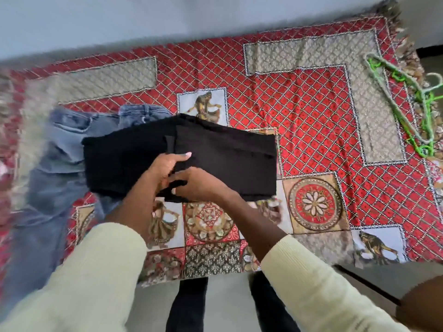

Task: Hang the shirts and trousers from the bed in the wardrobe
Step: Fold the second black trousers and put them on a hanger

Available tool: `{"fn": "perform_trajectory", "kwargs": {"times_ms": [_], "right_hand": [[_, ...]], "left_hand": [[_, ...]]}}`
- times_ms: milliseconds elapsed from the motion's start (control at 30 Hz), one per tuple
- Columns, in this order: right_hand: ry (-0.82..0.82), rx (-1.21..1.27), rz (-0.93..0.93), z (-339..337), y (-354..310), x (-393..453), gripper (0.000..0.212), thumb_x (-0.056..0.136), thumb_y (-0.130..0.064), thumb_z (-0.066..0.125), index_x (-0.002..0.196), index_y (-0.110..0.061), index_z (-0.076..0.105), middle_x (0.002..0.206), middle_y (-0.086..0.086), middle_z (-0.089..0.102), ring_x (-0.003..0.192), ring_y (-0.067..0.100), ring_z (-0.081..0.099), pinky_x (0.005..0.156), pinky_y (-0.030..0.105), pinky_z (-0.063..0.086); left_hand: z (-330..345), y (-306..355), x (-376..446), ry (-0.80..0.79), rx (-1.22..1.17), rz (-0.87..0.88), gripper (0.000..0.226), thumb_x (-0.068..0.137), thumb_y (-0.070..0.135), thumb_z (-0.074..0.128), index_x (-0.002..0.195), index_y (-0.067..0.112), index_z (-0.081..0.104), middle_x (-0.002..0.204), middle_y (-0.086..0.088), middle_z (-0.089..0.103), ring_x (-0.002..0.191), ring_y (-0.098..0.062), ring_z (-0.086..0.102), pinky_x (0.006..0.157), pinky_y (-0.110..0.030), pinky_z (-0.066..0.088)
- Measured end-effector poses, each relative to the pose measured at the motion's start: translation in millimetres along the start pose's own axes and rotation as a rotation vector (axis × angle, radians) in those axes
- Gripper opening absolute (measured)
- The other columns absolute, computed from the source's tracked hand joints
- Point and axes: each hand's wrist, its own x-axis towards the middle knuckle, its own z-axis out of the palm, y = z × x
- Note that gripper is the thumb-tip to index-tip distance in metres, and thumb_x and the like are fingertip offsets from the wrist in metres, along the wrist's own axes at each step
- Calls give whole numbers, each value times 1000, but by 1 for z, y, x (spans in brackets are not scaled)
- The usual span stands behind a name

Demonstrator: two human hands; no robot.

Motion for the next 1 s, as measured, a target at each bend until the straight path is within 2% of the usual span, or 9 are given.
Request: {"fn": "perform_trajectory", "kwargs": {"times_ms": [100, 167, 300, 467, 600, 667, 733, 867, 1000], "right_hand": [[236, 148, 84, 34, -14, 32, 25, 86, -8, 53, 103, -11, 71, 106, 9, 72, 100, 32, 64, 82, 35, 49], [377, 125, 251, 49, -2, 56, 30, 84, -11, 52, 109, -11, 67, 111, 12, 70, 105, 34, 61, 86, 38, 50], [303, -147, 425, 70, 24, 100, 65, 79, -36, 43, 141, -16, 43, 150, 7, 42, 138, 32, 37, 108, 46, 39], [234, -218, 489, 88, 6, 135, 68, 95, -25, 52, 154, -13, 22, 165, 0, 1, 151, 29, 6, 118, 48, 23], [87, -265, 467, 96, 12, 156, 59, 93, -17, 51, 150, -14, 36, 163, 2, 18, 149, 28, 15, 118, 46, 25], [212, -308, 445, 98, 15, 155, 48, 88, -12, 52, 136, -10, 54, 151, 8, 41, 138, 32, 35, 111, 45, 36], [340, -289, 433, 100, 13, 153, 40, 85, -9, 54, 123, -4, 63, 132, 14, 57, 122, 37, 49, 102, 45, 44], [324, -255, 439, 104, 12, 157, 35, 84, -10, 56, 116, -2, 66, 123, 18, 62, 114, 39, 53, 99, 42, 46], [350, -222, 458, 108, 7, 163, 38, 84, -9, 55, 119, 0, 64, 125, 19, 61, 117, 39, 52, 100, 44, 46]], "left_hand": [[-80, -2, 17, 179, -10, 61, 48, 66, 25, 86, 106, 4, 71, 104, -16, 73, 84, -28, 72, 78, -42, 59], [-119, 0, 19, 225, -28, 114, 44, 71, 20, 85, 109, 6, 71, 102, -12, 74, 93, -28, 71, 88, -44, 57], [-183, 4, 30, 319, -70, 178, 32, 75, 16, 82, 104, 8, 70, 103, -11, 73, 91, -28, 71, 84, -47, 58], [-242, 7, 43, 548, 187, 248, 43, 89, 25, 71, 125, 3, 63, 124, -16, 65, 114, -31, 61, 95, -35, 49], [-264, -8, 61, 807, 491, 360, 40, 90, 21, 65, 125, 3, 60, 125, -23, 61, 120, -39, 52, 98, -39, 37], [-261, -13, 61, 902, 593, 440, 25, 86, 22, 65, 107, 9, 66, 109, -18, 65, 108, -38, 57, 90, -41, 41], [-250, -12, 62, 780, 652, 364, 28, 86, 34, 67, 101, 11, 67, 106, -15, 67, 103, -37, 61, 84, -41, 47], [-244, -9, 68, 655, 588, 54, 53, 80, 45, 75, 115, 8, 61, 122, -15, 63, 114, -37, 58, 91, -42, 47], [-251, -10, 70, 606, 701, 87, 33, 89, 37, 66, 104, 8, 67, 116, -17, 66, 113, -40, 57, 89, -41, 46]]}}
